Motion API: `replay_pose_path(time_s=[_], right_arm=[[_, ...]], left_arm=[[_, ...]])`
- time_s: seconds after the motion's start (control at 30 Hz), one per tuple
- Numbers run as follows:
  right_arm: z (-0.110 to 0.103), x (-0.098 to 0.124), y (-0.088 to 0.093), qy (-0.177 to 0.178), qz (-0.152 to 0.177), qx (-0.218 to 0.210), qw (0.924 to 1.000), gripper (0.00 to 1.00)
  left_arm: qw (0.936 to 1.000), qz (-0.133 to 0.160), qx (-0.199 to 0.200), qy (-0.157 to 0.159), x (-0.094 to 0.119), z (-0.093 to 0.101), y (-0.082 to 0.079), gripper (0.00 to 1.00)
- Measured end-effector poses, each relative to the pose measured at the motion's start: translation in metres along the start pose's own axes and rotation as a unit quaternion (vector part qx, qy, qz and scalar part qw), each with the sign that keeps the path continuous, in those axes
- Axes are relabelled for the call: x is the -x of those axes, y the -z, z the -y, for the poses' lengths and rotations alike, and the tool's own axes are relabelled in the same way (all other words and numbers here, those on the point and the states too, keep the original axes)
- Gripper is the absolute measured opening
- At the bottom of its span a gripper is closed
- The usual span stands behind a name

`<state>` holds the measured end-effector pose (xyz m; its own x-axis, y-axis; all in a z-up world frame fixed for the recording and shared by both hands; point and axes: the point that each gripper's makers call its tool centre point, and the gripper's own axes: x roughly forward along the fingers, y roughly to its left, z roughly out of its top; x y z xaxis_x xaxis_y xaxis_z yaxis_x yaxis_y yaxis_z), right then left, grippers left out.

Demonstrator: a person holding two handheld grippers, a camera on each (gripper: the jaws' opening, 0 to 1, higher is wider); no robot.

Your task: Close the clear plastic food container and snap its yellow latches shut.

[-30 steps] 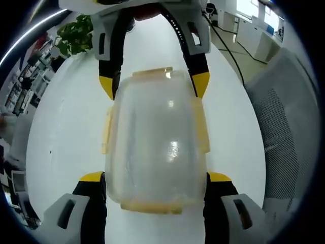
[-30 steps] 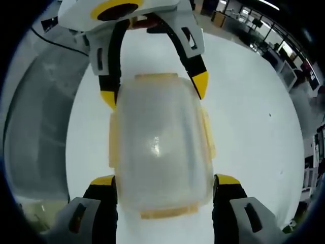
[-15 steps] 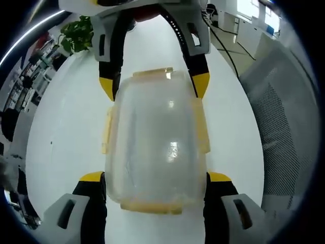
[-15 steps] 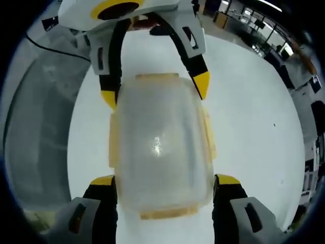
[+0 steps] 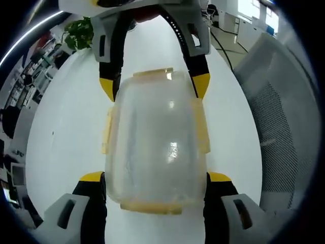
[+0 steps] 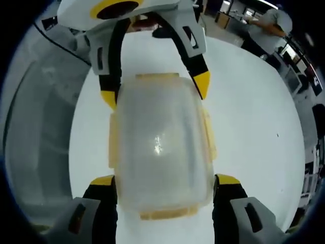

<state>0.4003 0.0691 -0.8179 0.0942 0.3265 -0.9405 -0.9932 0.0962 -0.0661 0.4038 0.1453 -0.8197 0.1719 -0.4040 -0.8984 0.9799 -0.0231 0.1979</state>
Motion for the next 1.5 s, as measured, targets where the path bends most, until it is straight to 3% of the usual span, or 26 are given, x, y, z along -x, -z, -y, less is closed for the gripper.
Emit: replay_pose_path(time_s=[0.67, 1.5], right_arm=[[-0.007, -0.011, -0.032, -0.001, -0.003, 0.006, 1.0000, 0.77], [0.007, -0.013, -0.037, -0.003, -0.006, 0.010, 0.9999, 0.77]], left_arm=[[1.0000, -0.002, 0.005, -0.005, 0.014, 0.005, 0.030, 0.79], [1.0000, -0.003, 0.007, -0.007, 0.013, -0.010, 0.035, 0.79]])
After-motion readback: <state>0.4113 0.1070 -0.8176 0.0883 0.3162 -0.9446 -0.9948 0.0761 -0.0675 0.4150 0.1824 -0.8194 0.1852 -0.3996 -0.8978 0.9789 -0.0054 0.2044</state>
